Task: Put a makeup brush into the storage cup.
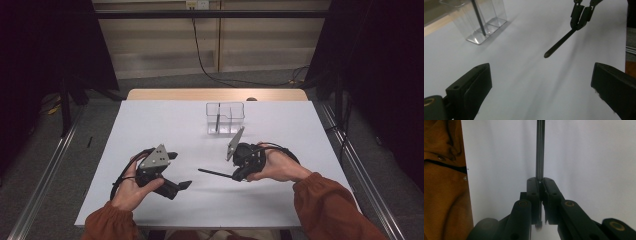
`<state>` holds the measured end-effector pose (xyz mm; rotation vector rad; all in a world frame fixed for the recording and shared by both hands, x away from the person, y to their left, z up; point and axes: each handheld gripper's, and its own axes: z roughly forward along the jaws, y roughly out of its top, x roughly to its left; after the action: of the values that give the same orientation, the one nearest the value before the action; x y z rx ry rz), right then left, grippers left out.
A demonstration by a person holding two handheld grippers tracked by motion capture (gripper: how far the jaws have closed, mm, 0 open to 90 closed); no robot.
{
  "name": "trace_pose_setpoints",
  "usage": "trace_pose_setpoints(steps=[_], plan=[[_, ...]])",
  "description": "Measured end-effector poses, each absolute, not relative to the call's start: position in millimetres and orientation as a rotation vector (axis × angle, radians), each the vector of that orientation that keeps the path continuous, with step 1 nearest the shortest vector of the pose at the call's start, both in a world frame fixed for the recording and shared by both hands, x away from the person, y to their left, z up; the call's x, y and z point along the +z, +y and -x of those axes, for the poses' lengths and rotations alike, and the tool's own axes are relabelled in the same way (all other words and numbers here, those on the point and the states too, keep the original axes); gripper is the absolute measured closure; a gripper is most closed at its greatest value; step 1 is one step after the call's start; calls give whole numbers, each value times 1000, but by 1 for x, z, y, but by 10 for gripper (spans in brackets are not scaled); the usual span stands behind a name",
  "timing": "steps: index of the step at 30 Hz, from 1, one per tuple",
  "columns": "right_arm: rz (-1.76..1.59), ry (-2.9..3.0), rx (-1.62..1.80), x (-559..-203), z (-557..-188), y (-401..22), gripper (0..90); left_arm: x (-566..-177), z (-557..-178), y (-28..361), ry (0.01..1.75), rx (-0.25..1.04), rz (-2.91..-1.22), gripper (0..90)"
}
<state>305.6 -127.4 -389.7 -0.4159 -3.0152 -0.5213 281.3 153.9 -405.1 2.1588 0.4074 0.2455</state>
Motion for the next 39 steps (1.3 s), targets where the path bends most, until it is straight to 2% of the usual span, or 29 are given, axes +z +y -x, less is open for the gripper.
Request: trace_pose_setpoints(steps=[24,34,39], plan=[[280,-3018,-469,-394,-301,-112,839,-412,-285,117,311,137,-2344,50],[254,-3014,-437,-394,-301,-109,839,-419,-287,109,268,40,-2412,61],[277,-3009,-408,-397,-300,-107,839,-422,-283,102,234,53,-2493,63]])
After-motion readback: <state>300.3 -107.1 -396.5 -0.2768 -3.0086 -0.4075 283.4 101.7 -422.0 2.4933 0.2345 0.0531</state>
